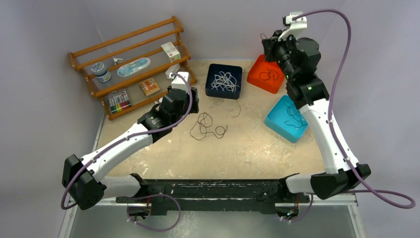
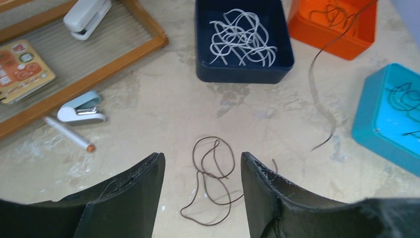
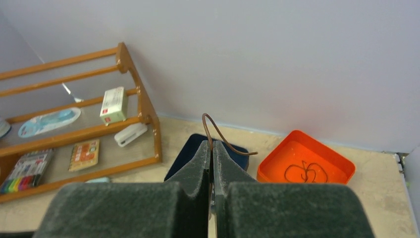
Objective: Untangle the cables
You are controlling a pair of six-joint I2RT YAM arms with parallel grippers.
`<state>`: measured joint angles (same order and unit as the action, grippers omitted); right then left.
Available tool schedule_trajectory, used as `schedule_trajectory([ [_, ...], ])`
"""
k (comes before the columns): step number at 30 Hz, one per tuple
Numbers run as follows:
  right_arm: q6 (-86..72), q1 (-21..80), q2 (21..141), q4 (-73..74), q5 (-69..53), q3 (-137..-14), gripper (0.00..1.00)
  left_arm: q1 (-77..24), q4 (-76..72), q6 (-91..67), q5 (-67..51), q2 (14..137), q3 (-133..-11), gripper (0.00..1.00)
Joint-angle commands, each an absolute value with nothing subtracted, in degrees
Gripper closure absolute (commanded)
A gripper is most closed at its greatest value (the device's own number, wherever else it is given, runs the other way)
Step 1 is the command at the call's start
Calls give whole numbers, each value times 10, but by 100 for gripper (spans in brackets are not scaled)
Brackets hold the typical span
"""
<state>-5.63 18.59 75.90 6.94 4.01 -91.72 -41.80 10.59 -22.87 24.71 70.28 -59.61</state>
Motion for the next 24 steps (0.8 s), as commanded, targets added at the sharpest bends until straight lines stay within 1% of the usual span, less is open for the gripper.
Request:
schedule_trajectory([
  [1,-75,149,781,26,2,-983,100,-417,138,-209,285,696,-608,43],
  [12,-82,61,921,29,-46,-1167,100,-416,132,-219,283,705,-592,43],
  [21,-122,-12,1074,35,-119,-1334,100,-417,128,-227,279,704,-579,44],
  [24,-144,-35,1119,23,-157,-1370,100,-416,128,-229,279,705,-576,44],
])
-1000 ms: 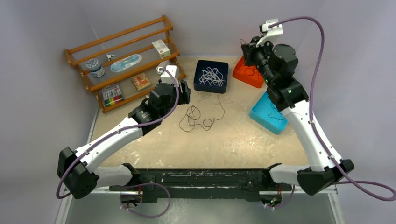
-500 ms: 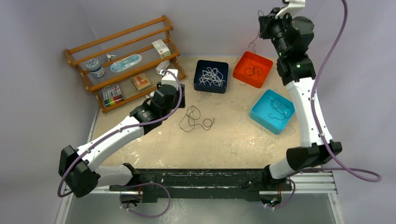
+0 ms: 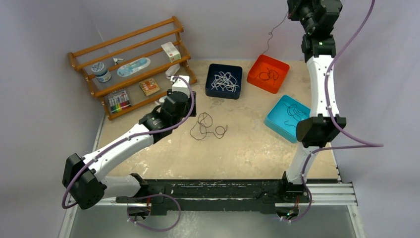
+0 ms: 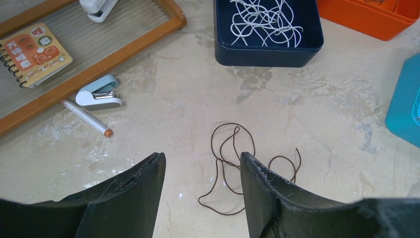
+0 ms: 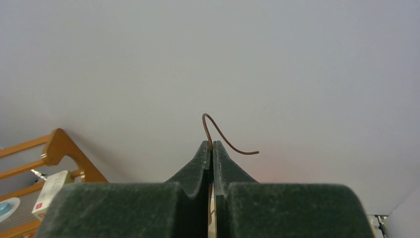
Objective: Untangle the cables
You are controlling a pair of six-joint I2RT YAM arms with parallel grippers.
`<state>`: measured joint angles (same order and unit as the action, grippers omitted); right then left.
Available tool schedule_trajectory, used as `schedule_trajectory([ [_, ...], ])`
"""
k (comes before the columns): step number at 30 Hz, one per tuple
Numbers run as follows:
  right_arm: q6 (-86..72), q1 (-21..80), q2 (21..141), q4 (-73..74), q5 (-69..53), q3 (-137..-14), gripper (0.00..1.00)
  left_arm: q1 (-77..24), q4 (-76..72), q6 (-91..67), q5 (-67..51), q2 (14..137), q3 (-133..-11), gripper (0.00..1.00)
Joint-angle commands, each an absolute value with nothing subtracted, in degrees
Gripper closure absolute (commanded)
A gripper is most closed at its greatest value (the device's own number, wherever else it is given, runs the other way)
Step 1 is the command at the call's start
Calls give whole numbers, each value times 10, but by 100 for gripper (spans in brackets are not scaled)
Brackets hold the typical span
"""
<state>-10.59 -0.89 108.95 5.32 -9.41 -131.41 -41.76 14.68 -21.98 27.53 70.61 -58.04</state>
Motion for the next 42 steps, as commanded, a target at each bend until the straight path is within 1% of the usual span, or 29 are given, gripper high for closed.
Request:
schedule_trajectory([
  [1,-152,-41,1132,14,-170,-1377,100,-416,128,-231,280,705,-575,44],
  [8,-181,-64,1195,-38,-243,-1396,100,-416,128,-231,287,710,-571,44],
  [13,-173,-69,1234,-35,-269,-1391,100,-416,125,-231,289,714,-570,44],
  [17,-165,-70,1244,-33,-279,-1352,100,-417,124,-232,287,715,-567,44],
  [22,-149,-70,1223,-43,-287,-1264,100,-416,127,-232,288,714,-563,44],
  [26,-141,-70,1193,-59,-269,-1201,100,-416,126,-234,287,715,-561,44],
  [29,-131,-70,1189,-41,-242,-1179,100,-416,125,-236,282,718,-560,44],
  [36,-105,-70,1197,27,-146,-1156,100,-416,126,-240,278,720,-557,44],
  [42,-79,-70,1218,68,-86,-1160,100,-417,125,-242,272,726,-558,44],
])
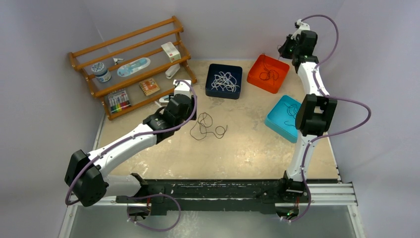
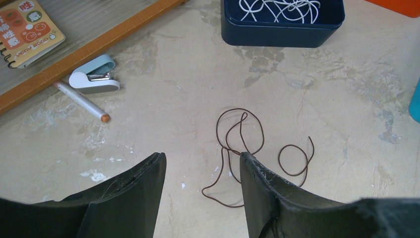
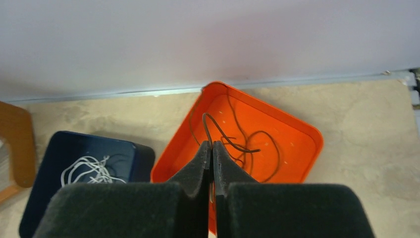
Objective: Untangle the cables
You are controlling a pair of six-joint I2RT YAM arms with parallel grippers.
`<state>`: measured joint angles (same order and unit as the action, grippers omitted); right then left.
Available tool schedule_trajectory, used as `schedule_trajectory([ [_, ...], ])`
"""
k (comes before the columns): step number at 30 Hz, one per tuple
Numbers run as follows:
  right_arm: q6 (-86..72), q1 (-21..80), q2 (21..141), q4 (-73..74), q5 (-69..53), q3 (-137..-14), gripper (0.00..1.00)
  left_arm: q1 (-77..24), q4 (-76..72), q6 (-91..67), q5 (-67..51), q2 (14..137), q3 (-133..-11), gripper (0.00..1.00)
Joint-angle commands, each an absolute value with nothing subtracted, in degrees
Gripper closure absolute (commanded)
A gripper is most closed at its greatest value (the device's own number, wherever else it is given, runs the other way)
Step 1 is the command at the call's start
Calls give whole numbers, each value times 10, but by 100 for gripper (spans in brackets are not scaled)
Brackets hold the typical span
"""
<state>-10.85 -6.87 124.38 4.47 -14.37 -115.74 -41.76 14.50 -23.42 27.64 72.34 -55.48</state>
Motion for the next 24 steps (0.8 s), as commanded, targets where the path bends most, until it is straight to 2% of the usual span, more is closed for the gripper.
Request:
schedule_trajectory([
  [1,-77,-70,1222,72,-84,-1162,100,-416,125,-242,271,727,-559,44],
  [19,-37,-69,1317,112,-26,-1221,100,-416,127,-249,263,744,-562,45],
  [24,-27,-69,1332,113,-46,-1222,100,-416,126,-249,257,755,-568,45],
])
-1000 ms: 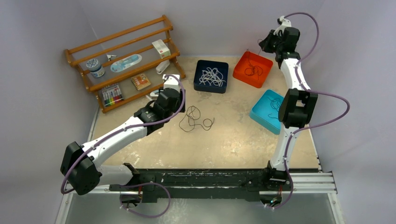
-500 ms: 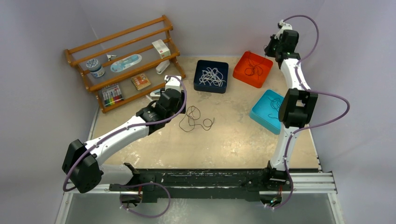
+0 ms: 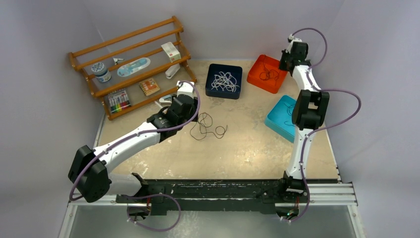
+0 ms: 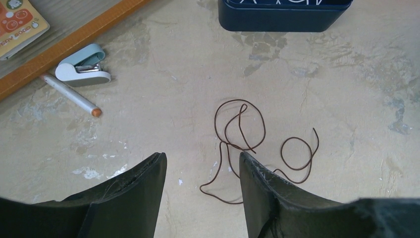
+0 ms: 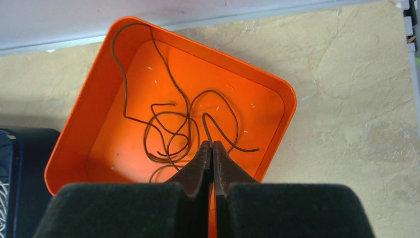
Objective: Untangle the cables
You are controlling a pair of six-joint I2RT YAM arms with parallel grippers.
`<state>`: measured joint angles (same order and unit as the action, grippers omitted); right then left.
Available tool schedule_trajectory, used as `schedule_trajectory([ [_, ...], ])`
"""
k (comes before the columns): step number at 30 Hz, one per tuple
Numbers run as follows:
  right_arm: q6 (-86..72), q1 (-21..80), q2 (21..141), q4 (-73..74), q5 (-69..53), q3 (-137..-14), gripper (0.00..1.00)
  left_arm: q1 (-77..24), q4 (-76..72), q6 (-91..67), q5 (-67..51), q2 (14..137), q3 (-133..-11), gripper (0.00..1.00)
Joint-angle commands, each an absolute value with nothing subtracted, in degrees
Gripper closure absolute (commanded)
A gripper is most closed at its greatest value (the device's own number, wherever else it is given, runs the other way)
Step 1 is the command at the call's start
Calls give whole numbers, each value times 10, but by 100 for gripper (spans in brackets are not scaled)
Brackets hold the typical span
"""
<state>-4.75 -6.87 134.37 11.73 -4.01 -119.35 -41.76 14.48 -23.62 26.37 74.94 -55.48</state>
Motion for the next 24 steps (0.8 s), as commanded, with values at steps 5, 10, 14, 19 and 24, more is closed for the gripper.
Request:
schedule_trajectory([
  [5,-21,-68,1346,116,-77,-1233,100,-416,125,-249,256,757,-568,45],
  [10,-16,-66,1372,139,-91,-1264,98,-416,124,-250,256,757,-565,45],
  [14,-15,-65,1389,152,-100,-1282,97,-417,123,-250,257,756,-563,45],
  [19,-12,-63,1408,162,-111,-1294,95,-416,122,-250,258,757,-560,46],
  [24,-13,-62,1386,131,-112,-1257,85,-416,120,-250,263,754,-555,46],
])
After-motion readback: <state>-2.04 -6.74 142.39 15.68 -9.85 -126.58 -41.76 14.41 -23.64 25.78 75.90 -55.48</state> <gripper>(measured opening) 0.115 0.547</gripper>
